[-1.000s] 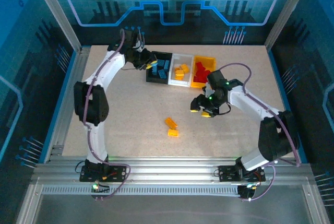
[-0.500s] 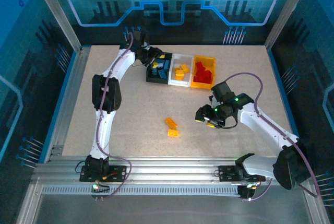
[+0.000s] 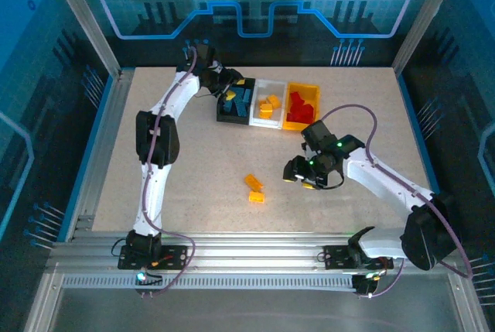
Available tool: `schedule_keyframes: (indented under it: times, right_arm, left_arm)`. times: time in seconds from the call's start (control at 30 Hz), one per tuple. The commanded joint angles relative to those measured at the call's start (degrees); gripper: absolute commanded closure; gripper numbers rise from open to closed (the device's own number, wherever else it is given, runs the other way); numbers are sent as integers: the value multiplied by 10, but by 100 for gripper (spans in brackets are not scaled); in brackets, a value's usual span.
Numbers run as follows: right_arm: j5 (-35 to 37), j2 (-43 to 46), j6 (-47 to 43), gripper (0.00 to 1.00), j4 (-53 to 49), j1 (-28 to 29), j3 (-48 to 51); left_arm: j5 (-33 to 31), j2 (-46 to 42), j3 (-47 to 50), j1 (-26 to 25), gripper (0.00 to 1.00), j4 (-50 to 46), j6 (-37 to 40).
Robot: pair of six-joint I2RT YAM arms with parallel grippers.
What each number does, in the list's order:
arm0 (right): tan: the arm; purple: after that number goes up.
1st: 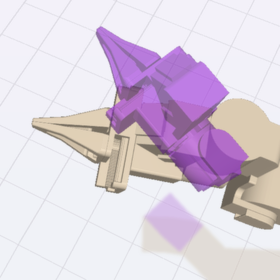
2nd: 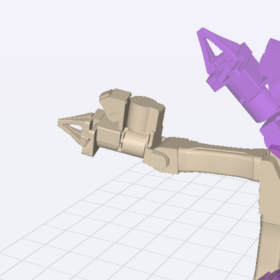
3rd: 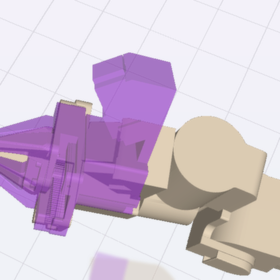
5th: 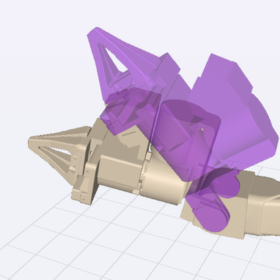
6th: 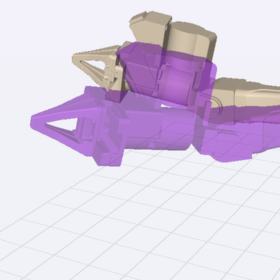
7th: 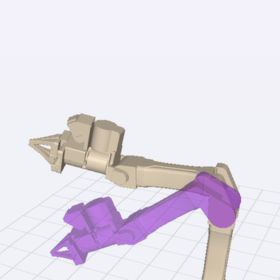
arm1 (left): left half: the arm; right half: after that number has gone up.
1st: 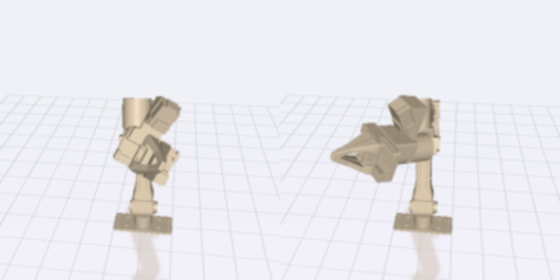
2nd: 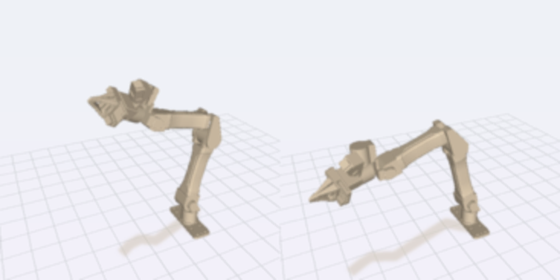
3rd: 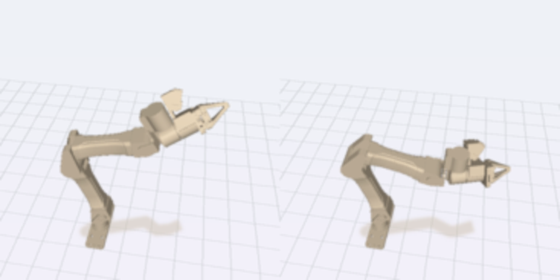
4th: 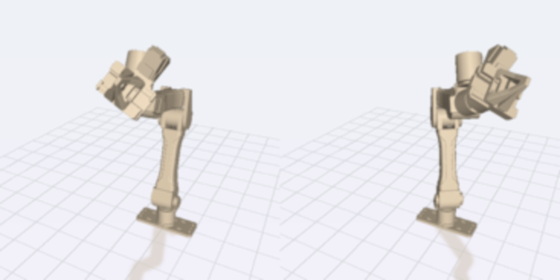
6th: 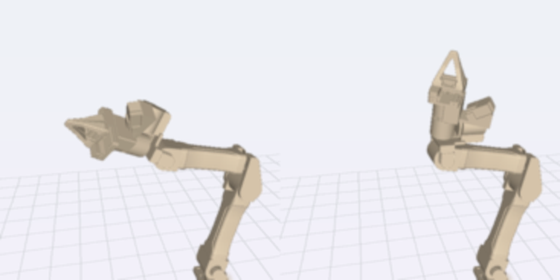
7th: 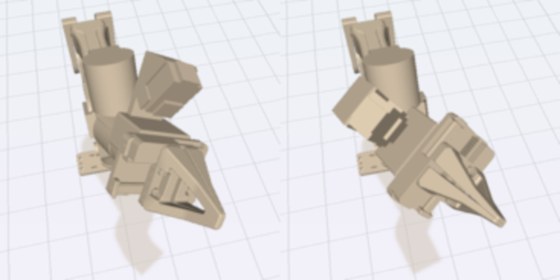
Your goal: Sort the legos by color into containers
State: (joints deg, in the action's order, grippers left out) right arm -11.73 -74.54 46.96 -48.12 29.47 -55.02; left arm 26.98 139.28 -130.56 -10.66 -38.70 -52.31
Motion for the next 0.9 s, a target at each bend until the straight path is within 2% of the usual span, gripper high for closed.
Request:
schedule_keyframes:
  times: [0.0,0.13,0.33,0.63,0.87]
  right_arm:
    - [15,-2,1,39,-9,8,-16]
    - [12,-8,-6,39,-5,9,-18]
    - [2,-41,-26,39,-2,13,-36]
    - [-8,-145,-73,39,-12,44,-108]
    - [-11,-254,-116,39,-40,78,-206]
  left_arm:
    - [25,-67,14,3,43,-17,19]
    - [26,-108,48,-5,43,-32,46]
    - [28,-200,148,-19,42,-55,104]
    - [17,-372,388,-24,38,-79,186]
    - [-10,-506,593,-21,18,-52,187]
